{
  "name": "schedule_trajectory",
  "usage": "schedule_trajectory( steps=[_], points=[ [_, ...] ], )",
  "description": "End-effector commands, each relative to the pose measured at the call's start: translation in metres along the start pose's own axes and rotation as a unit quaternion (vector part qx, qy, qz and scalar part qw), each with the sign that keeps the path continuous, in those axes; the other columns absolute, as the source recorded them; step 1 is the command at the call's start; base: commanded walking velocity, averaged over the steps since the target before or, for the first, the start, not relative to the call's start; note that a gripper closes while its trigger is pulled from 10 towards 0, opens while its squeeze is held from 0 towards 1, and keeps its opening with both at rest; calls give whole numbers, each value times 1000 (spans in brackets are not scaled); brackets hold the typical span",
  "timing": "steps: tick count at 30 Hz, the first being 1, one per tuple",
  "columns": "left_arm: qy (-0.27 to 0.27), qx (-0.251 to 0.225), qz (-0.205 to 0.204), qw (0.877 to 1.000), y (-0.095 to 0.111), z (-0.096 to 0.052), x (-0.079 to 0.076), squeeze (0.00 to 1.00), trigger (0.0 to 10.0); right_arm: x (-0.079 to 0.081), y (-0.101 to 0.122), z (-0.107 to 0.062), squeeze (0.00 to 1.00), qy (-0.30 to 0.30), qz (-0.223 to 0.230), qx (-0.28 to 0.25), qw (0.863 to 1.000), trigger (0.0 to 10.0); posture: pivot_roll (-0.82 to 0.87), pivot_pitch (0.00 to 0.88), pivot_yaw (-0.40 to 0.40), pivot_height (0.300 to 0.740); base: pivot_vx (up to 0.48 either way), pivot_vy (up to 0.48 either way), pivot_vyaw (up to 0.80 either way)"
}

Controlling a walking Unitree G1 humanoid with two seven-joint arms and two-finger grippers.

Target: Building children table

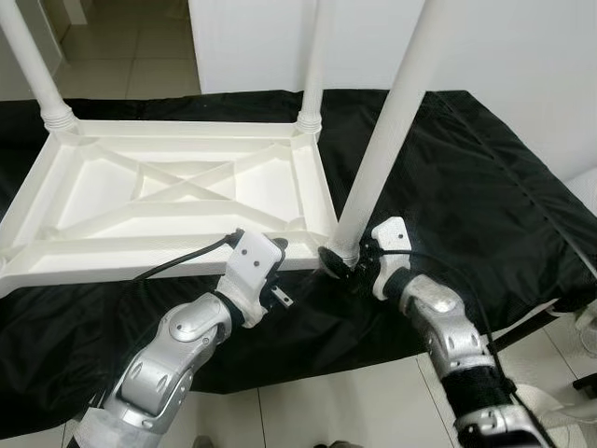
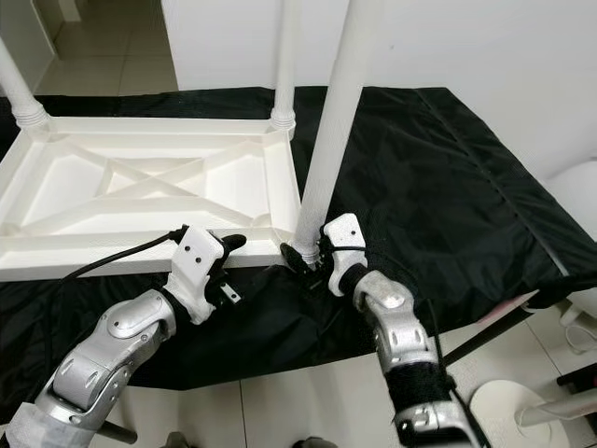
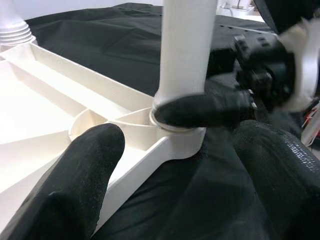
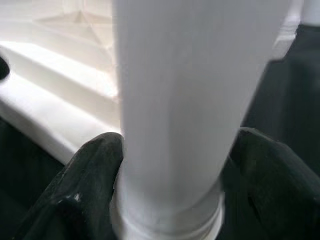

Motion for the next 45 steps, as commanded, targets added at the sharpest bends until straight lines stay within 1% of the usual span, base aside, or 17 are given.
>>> schedule_trajectory(
  steps=[1,4,12,13,24,25,28,29,30,33,34,35,36,39,41,42,45],
  points=[
    [-33,-3,-1,999,-1,1,-6,0,10000,-2,0,3,0,21,1,8,1000,10000,-19,67,-30,740,0,0,0],
    [-34,-4,2,999,0,3,-6,0,10000,-6,7,12,0,42,-19,9,999,10000,-17,63,-26,740,0,0,0],
    [-35,-6,4,999,1,4,-5,0,10000,-5,4,19,0,70,-36,31,996,10000,-8,58,-28,740,0,0,0],
    [-33,-6,6,999,1,3,-5,0,10000,-5,2,20,0,76,-31,38,996,0,-5,57,-30,740,0,0,0],
    [-28,-5,5,1000,1,3,-3,0,10000,-8,-5,19,0,85,-17,48,995,0,-4,50,-33,740,0,0,0],
    [-28,-6,5,1000,1,4,-3,0,10000,-10,-9,17,0,80,-4,49,996,10000,-10,54,-30,740,0,0,0],
    [-28,-7,4,1000,1,4,-2,0,10000,-10,-10,16,0,77,1,47,996,10000,-11,55,-29,740,0,0,0],
    [-28,-7,5,1000,2,4,-2,0,10000,-11,-10,16,0,71,16,40,997,10000,-11,56,-29,740,0,0,0],
    [-28,-7,5,1000,2,4,-2,0,10000,-11,-10,16,0,71,16,40,997,10000,-11,56,-29,740,0,0,0],
    [-29,-6,5,1000,1,5,-2,0,10000,-11,-9,17,0,48,28,26,998,10000,-16,60,-27,740,0,0,0],
    [-30,-5,5,1000,1,4,-2,0,10000,-13,-10,18,0,19,28,21,999,10000,-18,59,-26,740,0,0,0],
    [-30,-5,5,1000,1,4,-2,0,10000,-13,-10,18,0,19,28,21,999,10000,-18,59,-26,740,0,0,0],
    [-31,-5,5,999,1,5,-2,0,10000,-15,-12,19,0,-18,27,16,999,10000,-24,58,-23,740,0,0,0],
    [-31,-5,5,999,0,5,-3,0,10000,-17,-13,20,0,-42,26,13,999,10000,-24,58,-23,740,0,0,0],
    [-35,-7,5,999,1,7,-4,0,10000,-16,-21,21,0,-106,38,14,994,10000,-30,60,-20,740,0,0,0],
    [-36,-8,5,999,2,7,-5,0,10000,-15,-24,21,0,-129,53,13,990,10000,-31,62,-21,740,0,0,0],
    [-36,-8,5,999,2,7,-5,0,10000,-15,-24,21,0,-129,53,13,990,10000,-31,62,-21,740,0,0,0]
  ],
)
Point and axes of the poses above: a point about 5 cm out from each wrist's last joint towards the gripper, its own z axis pointing out of the wrist towards the gripper, its own y axis along the axis of the wrist's last joint, x = y × z, the point moved 2 cm from there along z, pointing out of the wrist towards the gripper, and after that the axes turned 14 degrees about z, right-handed, at the moved point
